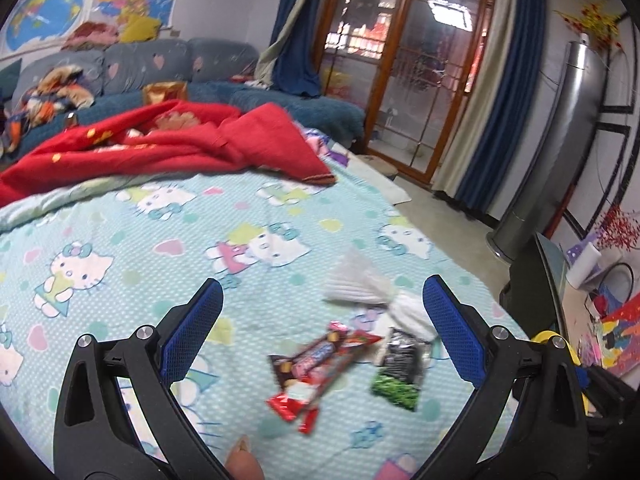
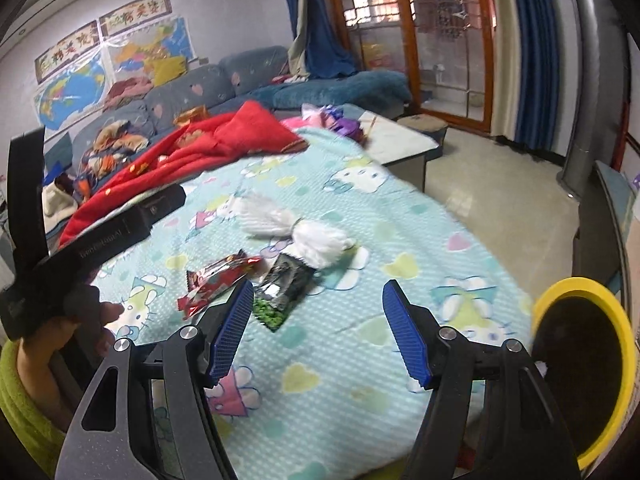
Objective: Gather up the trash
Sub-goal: 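Move both open tools back over the remaining trash on the bed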
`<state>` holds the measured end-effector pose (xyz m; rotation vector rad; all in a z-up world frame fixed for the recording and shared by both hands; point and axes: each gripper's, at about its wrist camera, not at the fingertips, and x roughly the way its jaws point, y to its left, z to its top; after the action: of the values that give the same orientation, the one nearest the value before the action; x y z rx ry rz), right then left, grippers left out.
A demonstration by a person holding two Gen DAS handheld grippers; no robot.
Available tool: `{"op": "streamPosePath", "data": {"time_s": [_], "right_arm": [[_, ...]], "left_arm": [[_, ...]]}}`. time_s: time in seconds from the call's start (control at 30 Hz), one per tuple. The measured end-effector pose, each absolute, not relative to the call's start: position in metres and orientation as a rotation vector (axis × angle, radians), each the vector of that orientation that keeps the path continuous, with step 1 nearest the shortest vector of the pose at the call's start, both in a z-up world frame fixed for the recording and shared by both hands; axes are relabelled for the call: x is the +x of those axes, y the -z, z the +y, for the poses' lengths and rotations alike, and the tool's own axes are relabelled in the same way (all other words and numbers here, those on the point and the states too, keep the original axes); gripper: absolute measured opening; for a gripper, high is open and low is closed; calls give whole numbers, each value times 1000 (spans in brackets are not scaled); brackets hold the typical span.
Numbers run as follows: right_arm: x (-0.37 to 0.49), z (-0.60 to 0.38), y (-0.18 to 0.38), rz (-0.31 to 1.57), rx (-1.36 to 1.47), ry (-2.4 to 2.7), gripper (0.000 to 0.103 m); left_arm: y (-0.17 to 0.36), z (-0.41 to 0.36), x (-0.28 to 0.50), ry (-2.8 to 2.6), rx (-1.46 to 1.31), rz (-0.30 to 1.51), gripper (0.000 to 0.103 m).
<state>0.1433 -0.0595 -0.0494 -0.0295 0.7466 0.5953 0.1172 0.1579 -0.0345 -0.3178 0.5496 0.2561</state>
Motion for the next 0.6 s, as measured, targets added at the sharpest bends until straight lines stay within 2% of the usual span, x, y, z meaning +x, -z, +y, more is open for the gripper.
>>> {"op": "streamPosePath", "data": {"time_s": [0.17,0.4,0.53,0.6], "right_arm": [[154,-34,67,792,-47,-620,65],[170,-9,89,856,-52,-623,64],[182,-3,103,923,-14,-619,64],[187,-1,111,957,4,-620,60]], "left_arm": [[51,189,116,-259,-375,603,91],[81,203,121,-199,-446,693,69],[94,202,126,-147,-482,730,62],[96,201,128,-135,-484,739,61]]}}
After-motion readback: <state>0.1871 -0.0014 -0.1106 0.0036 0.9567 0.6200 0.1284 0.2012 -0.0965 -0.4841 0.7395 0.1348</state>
